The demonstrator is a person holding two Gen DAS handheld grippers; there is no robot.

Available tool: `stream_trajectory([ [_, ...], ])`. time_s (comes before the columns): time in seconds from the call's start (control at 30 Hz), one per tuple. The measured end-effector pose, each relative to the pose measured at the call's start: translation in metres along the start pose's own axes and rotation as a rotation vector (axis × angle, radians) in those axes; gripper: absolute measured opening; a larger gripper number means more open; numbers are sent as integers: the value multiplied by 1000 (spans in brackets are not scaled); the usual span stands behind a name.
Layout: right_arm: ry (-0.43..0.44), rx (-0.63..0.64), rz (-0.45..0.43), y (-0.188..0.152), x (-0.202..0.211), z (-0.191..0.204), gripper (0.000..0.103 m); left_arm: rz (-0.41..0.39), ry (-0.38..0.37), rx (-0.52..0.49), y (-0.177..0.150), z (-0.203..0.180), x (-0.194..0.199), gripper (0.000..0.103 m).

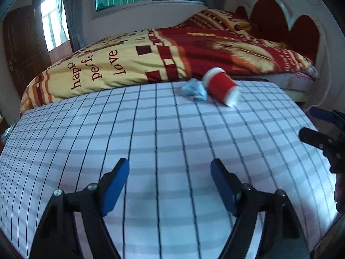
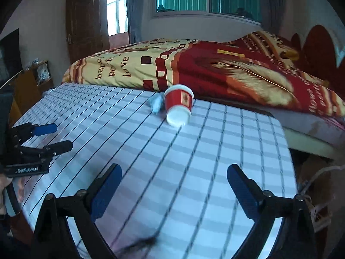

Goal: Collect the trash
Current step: 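Grasp the red paper cup with the right tool while the left grasps the blue tissue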

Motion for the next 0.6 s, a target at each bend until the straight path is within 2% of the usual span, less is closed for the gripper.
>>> stream_trajectory([
  [0.13, -7, 5, 25, 34, -64, 4, 99, 24, 1, 3, 16, 13, -36, 79],
  [0.23, -10, 4, 54, 55, -107, 4, 91, 32, -5, 26, 26, 21, -57, 79],
  [0.37, 5, -13, 104, 74, -154, 1, 88, 46, -14, 21, 39, 20, -79, 79],
  [0.4, 13, -22, 128, 78, -167, -1, 68, 48, -18, 18, 42, 19, -84, 79],
  [0.43, 33, -28, 145, 80, -174, -4, 59, 51, -25, 16, 45, 16, -89, 79],
  [0.47, 50, -38, 150, 82, -177, -6, 59, 49, -37, 17, 49, 12, -94, 79],
  [0.6, 22, -50, 110, 88, -170, -28, 59, 38, -82, 2, 69, -5, -112, 79],
])
Point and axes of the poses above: each gripper's, at about its wrist camera, not at the fingertips, and x roughly against the way its jaws point, z to its left, y to its top, the point moved 1 cm from there along -x, roughly the way its jaws point, and after that the axes turned 15 degrees about -x, right-handed, at the moved point
